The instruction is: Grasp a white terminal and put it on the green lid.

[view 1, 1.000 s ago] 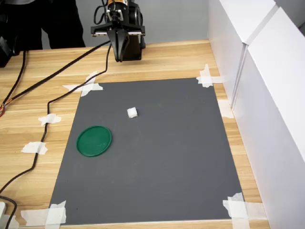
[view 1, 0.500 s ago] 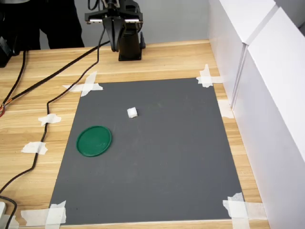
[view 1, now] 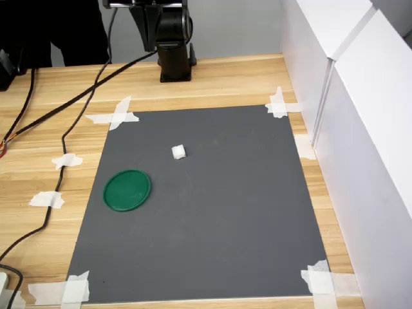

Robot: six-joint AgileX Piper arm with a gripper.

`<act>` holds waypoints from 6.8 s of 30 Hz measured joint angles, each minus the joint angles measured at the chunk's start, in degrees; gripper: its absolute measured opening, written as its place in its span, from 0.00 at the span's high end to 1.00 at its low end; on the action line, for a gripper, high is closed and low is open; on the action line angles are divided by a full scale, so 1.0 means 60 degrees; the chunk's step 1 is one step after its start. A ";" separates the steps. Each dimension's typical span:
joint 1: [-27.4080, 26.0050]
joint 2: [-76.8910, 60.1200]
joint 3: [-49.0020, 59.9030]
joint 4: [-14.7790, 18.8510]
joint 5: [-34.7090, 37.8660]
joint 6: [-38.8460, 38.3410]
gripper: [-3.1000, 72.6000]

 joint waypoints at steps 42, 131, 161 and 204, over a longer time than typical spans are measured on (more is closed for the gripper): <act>0.1516 0.8322 -0.2210 0.0363 -0.1227 -0.0821 0.03; 0.1026 1.0285 -0.2260 0.0217 -0.2945 -0.1080 0.60; -0.1317 1.1418 -0.5416 0.0217 -0.1884 -0.2462 0.60; 0.0188 0.5700 -0.1425 0.1172 -0.5112 -0.0808 0.95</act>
